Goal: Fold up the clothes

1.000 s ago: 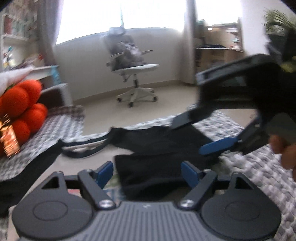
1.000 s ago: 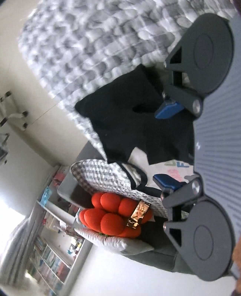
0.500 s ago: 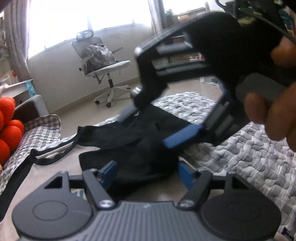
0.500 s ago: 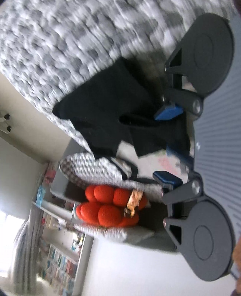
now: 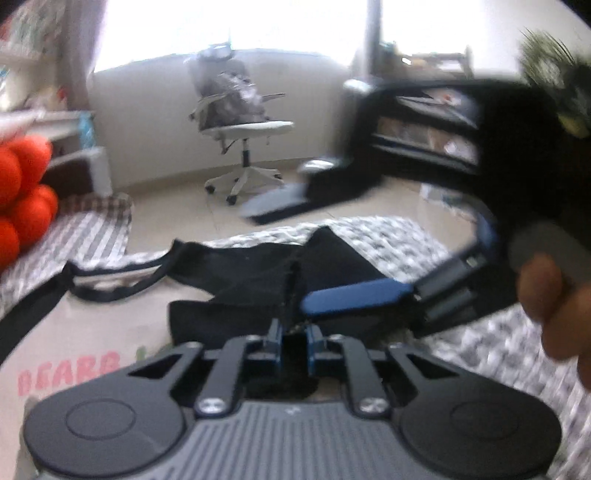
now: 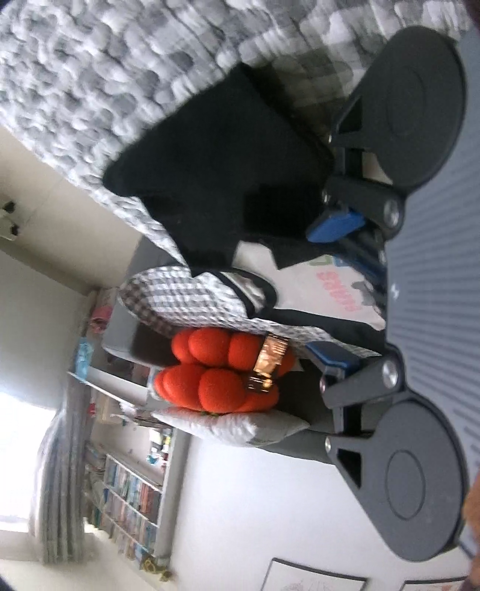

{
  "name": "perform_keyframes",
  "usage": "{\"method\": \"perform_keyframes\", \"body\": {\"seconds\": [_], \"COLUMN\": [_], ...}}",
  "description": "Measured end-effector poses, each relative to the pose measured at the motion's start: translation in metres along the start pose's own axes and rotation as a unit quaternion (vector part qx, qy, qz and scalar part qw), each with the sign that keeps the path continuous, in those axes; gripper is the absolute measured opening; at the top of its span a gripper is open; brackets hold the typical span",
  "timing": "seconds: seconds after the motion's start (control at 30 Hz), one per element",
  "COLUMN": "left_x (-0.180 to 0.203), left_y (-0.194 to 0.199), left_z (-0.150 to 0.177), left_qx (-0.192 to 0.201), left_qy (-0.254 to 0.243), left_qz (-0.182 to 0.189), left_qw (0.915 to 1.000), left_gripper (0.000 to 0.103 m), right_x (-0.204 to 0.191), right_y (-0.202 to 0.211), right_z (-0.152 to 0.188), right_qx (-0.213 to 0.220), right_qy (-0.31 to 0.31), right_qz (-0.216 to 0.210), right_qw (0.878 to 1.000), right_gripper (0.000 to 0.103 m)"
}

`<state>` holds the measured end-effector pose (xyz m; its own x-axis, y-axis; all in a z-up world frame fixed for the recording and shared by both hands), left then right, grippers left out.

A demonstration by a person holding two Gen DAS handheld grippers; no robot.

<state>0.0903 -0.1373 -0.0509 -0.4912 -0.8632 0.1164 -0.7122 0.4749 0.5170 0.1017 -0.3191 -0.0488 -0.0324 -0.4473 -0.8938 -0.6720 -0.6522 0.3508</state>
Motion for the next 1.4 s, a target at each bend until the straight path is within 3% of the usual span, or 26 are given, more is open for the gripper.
{"method": "perform_keyframes", "body": {"seconds": [0.17,0.33,0.63,0.93,1.13,1.4], "left_x": [-0.037,-0.078,-0.142,-0.191,-0.218,-0.243], "left_y": [0.019,0.032,0.051,0.073,0.081,0.072], "left_z": [-0.016,-0.024,-0.032,-0.038,-0.034,-0.018], "left_qx": [0.017,0.031,0.067,0.120,0.132,0.118], "left_qy": [0.062,0.101,0.127,0.136,0.147,0.161], "left_qz": [-0.018,-0.053,-0.132,-0.212,-0.253,-0.273], "left_qw": [0.9977,0.9931,0.9808,0.9604,0.9470,0.9413], "left_gripper": [0.011,0.011,0.011,0.010,0.010,0.011], "right_x": [0.003,-0.002,-0.013,-0.006,0.002,0.010], "right_y": [0.005,0.002,-0.018,-0.018,-0.022,-0.033], "right_z": [-0.002,0.001,0.013,0.007,0.007,0.004], "right_qx": [0.033,0.052,0.076,0.097,0.095,0.091], "right_qy": [0.012,0.064,0.208,0.207,0.198,0.191], "right_qz": [0.035,0.093,0.221,0.229,0.232,0.215], "right_qw": [0.999,0.992,0.950,0.946,0.947,0.953], "right_gripper": [0.064,0.064,0.067,0.067,0.067,0.066]}}
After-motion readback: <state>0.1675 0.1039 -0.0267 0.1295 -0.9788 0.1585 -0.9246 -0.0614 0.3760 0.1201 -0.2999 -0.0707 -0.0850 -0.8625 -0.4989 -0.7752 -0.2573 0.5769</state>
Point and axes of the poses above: each gripper's, at about its wrist camera, not at the fingertips, and y roughly against the way its jaws point, x to its right, z to its underside, the point moved 4 cm from there along -y, roughly the way its jaws point, and after that the axes turned 6 degrees about y, right-handed, at the moved point
